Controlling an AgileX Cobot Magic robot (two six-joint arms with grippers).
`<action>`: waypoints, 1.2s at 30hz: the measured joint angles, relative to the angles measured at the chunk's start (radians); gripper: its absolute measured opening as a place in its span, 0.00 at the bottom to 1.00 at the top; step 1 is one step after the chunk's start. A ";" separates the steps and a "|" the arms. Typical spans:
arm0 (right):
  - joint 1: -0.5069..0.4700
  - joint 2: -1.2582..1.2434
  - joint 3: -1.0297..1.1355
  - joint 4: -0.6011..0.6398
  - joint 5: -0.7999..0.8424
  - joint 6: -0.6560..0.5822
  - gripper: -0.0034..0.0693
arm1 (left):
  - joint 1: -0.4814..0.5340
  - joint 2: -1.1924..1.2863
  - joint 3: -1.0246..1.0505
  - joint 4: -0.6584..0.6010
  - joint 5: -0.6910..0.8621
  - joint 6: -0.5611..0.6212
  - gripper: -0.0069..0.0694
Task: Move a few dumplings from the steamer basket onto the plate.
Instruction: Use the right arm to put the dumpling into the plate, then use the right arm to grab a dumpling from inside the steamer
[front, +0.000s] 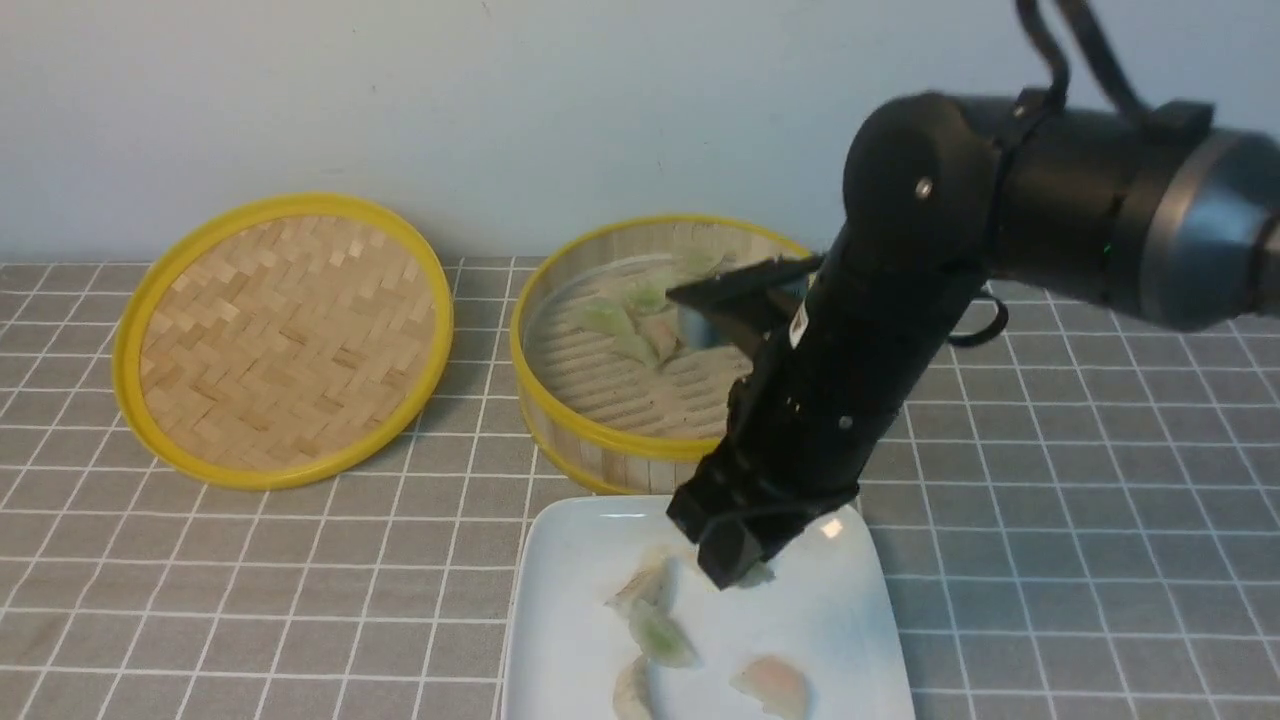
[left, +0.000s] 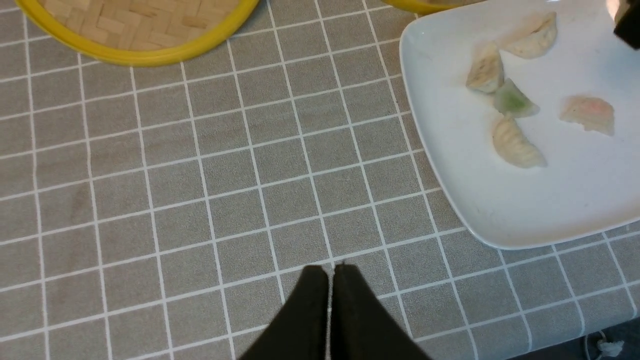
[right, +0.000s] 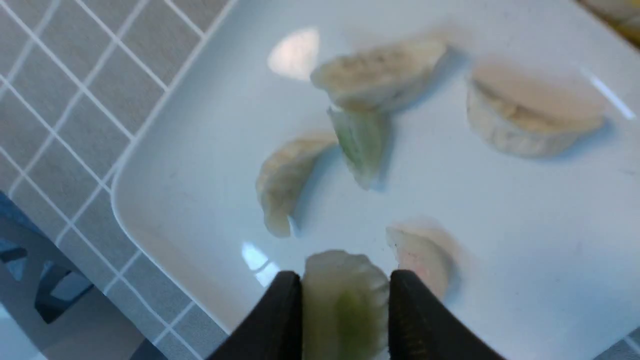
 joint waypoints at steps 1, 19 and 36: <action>0.000 0.017 0.004 0.000 -0.007 0.000 0.33 | 0.000 0.000 0.000 -0.005 -0.001 0.000 0.08; -0.001 0.130 -0.203 -0.185 -0.050 0.023 0.65 | 0.000 0.000 0.000 -0.005 0.000 0.000 0.08; -0.153 0.257 -0.371 -0.361 -0.121 0.078 0.65 | 0.000 0.000 0.000 -0.005 0.002 0.000 0.08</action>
